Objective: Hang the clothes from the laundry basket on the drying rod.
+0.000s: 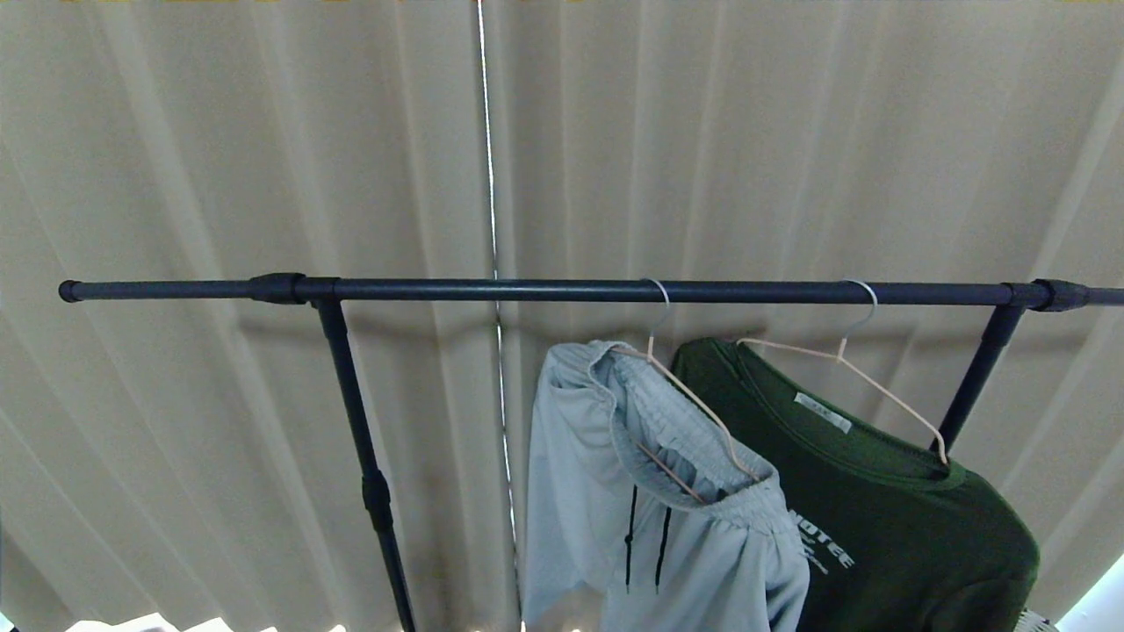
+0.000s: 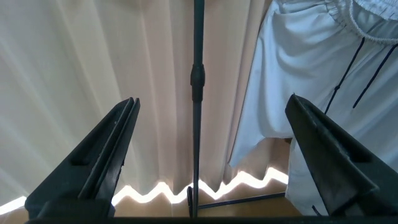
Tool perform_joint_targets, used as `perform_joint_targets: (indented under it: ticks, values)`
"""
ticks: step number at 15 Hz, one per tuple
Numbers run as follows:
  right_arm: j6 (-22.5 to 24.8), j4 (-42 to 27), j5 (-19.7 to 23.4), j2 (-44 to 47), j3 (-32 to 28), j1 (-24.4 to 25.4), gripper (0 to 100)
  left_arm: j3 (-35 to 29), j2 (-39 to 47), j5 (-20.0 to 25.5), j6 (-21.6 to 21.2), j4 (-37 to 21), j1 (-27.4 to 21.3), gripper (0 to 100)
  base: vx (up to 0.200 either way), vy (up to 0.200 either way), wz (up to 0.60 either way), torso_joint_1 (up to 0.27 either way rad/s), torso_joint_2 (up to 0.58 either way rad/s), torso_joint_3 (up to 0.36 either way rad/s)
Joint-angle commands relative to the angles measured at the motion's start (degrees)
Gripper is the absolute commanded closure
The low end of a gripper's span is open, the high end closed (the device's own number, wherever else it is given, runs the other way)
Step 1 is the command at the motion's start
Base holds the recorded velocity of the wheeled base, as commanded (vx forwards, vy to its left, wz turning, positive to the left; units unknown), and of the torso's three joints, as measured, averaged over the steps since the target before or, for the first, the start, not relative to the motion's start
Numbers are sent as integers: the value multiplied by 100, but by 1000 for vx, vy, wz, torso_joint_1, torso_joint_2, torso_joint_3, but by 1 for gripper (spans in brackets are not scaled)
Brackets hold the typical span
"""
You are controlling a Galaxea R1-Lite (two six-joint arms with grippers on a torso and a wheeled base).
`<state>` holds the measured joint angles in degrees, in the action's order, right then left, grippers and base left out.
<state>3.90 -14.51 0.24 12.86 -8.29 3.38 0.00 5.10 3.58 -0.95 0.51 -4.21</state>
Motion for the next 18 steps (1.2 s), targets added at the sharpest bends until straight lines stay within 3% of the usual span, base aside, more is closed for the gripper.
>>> perform_joint_targets:
  ticks: [1, 5, 6, 8, 10, 18]
  values:
    - [-179, -474, -95, -1286, -173, -382, 0, 0, 9, 2, -2, 2, -1, 0, 0, 0, 0, 0, 0, 0]
    - [-522, -342, -314, -1286, -85, -382, 0, 0, 9, 2, -2, 2, -1, 0, 0, 0, 0, 0, 0, 0]
    - [-487, 642, -270, -1286, 521, -382, 0, 0, 9, 2, -2, 2, -1, 0, 0, 0, 0, 0, 0, 0]
    - [-249, 1477, 222, -1286, 829, -373, 0, 0, 9, 2, -2, 2, -1, 0, 0, 0, 0, 0, 0, 0]
    - [-214, 1468, 441, -1286, 829, -373, 0, 0, 9, 2, -2, 2, -1, 0, 0, 0, 0, 0, 0, 0]
    - [-285, 1468, 494, -1286, 829, -373, 0, 0, 9, 2, -2, 2, -1, 0, 0, 0, 0, 0, 0, 0]
